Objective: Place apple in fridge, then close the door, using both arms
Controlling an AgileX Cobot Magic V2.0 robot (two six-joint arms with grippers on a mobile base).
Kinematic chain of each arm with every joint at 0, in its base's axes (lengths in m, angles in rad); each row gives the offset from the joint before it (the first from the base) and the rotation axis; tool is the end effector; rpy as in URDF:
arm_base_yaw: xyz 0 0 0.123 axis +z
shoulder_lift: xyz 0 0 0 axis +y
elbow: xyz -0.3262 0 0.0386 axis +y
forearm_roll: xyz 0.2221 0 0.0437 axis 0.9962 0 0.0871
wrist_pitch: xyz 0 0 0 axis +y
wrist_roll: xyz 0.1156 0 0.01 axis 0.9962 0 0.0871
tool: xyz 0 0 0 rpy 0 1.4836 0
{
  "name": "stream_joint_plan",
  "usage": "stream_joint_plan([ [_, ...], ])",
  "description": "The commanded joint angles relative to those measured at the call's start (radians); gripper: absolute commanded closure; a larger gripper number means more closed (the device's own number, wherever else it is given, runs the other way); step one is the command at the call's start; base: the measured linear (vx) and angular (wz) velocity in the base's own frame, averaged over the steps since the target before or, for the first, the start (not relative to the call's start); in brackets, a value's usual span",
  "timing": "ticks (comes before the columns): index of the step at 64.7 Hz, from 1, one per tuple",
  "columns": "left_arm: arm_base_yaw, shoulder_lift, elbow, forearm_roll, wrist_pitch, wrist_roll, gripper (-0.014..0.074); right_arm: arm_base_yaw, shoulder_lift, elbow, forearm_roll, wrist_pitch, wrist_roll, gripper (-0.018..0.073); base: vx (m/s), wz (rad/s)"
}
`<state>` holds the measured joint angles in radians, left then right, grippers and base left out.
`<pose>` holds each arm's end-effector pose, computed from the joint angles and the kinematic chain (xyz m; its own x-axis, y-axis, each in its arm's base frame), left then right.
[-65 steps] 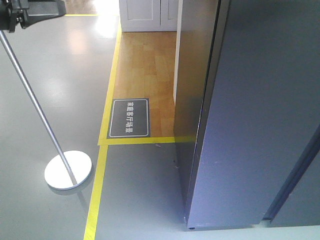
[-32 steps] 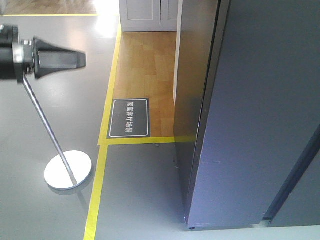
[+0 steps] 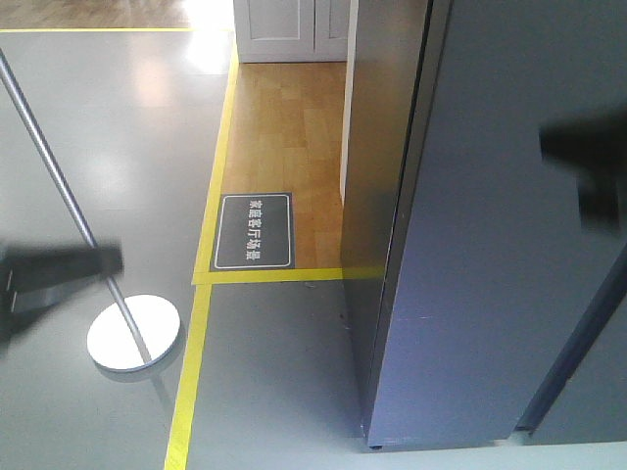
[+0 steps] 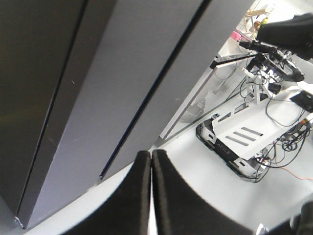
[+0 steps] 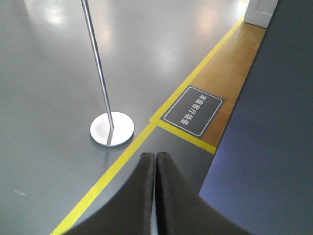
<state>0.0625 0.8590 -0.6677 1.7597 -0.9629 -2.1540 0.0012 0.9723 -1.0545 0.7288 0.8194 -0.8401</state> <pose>0.1123 -0.0866 0.3712 -0.5304 -0.1857 -0.8272 0.5976 0.6102 -0.5201 0.1545 0.0567 0.4270 -0.3395 -0.2525 -0.9061 -0.5484 0.8358 -0.0275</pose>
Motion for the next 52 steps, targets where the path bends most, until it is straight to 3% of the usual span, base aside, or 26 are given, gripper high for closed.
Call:
stream_joint_plan([
  [1, -0.005, -0.138, 0.093, 0.018, 0.051, -0.005, 0.0604, -0.001, -0.150, 0.136, 0.047, -0.110, -0.026, 0.0565, 0.00, 0.00],
  [19, -0.003, -0.415, 0.363, -0.075, 0.091, -0.005, 0.0603, -0.001, -0.486, 0.521, 0.024, -0.176, -0.034, 0.0565, 0.00, 0.00],
  [52, -0.003, -0.471, 0.397, -0.083, 0.095, -0.005, 0.0602, -0.001, -0.585, 0.597, 0.041, -0.161, -0.034, 0.0565, 0.00, 0.00],
])
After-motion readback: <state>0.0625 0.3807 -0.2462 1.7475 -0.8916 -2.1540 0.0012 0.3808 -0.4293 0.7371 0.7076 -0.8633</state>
